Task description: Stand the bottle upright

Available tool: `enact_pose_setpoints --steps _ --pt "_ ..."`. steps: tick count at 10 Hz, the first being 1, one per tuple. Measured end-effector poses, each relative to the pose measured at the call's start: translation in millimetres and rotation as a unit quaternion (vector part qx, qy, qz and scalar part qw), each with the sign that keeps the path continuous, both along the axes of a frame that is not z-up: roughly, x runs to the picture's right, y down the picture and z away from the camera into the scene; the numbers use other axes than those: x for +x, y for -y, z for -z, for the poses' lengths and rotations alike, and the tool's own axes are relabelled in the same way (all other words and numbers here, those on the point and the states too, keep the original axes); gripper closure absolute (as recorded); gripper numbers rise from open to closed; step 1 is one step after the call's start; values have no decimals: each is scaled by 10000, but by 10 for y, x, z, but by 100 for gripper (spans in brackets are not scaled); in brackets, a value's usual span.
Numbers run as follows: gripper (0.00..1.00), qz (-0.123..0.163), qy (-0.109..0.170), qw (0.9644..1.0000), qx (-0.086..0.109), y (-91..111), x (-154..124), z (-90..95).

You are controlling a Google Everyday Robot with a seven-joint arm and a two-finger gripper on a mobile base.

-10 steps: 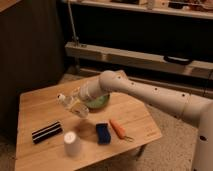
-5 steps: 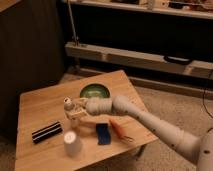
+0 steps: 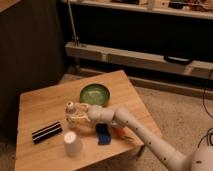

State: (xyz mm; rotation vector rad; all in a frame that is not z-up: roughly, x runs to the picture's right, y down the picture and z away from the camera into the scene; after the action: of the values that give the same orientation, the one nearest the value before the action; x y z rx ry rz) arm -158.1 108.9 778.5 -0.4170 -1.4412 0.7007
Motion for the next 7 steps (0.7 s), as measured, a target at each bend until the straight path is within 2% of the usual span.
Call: enact_pose_setpoints --steps 3,7 --pt "82 205 -98 9997 -44 1 -32 5" --pt "81 691 -256 9973 -17 30 -111 -9"
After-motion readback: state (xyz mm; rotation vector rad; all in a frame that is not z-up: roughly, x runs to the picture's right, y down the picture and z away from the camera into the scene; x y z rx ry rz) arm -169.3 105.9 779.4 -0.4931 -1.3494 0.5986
